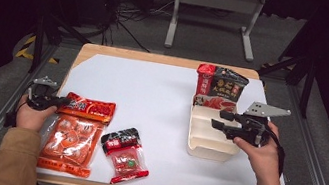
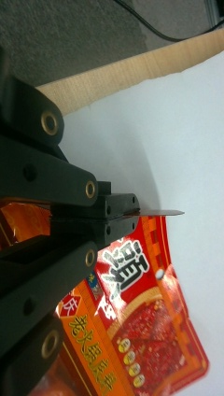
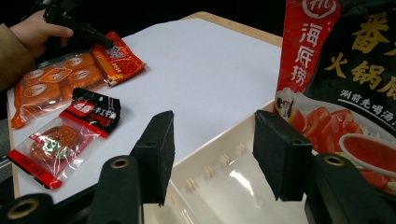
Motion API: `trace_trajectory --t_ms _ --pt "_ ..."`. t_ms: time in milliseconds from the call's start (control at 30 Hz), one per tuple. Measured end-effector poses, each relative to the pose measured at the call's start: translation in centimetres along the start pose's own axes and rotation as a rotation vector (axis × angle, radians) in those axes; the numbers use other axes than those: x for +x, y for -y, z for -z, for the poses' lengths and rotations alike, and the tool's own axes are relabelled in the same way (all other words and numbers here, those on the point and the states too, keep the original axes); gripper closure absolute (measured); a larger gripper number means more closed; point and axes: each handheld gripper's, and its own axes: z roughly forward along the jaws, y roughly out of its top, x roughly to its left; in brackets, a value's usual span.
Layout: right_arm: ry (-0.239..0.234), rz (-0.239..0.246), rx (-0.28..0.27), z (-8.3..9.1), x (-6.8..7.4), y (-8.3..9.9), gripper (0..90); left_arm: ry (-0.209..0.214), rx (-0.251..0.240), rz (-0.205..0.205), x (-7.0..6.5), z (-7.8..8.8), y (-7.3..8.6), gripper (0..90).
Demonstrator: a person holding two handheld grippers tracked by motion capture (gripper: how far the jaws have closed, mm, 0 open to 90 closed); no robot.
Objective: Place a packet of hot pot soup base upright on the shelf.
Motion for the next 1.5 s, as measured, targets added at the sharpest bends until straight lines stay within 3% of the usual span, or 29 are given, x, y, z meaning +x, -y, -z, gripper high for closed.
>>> trace_trajectory --t_ms 267,833,1200,1500 --pt "-0.013 -0.002 0.018 -0.1 0.1 -0.1 53.9 0.005 -0.069 0.012 -0.4 2.1 -0.5 90.0" --pt "0.020 0.016 -0.002 0.2 0.4 -0.5 52.4 -0.026 -0.243 -0.037 -2.9 8.4 -2.3 90.0" --pt "0.042 0.018 -0.009 0.2 0.5 -0.6 50.0 -0.014 -0.358 -0.122 -5.8 11.5 -3.6 90.0" --pt "0.046 0.024 -0.009 0.1 0.8 -0.7 48.0 -0.013 -0.448 -0.165 -7.8 13.8 -4.1 90.0"
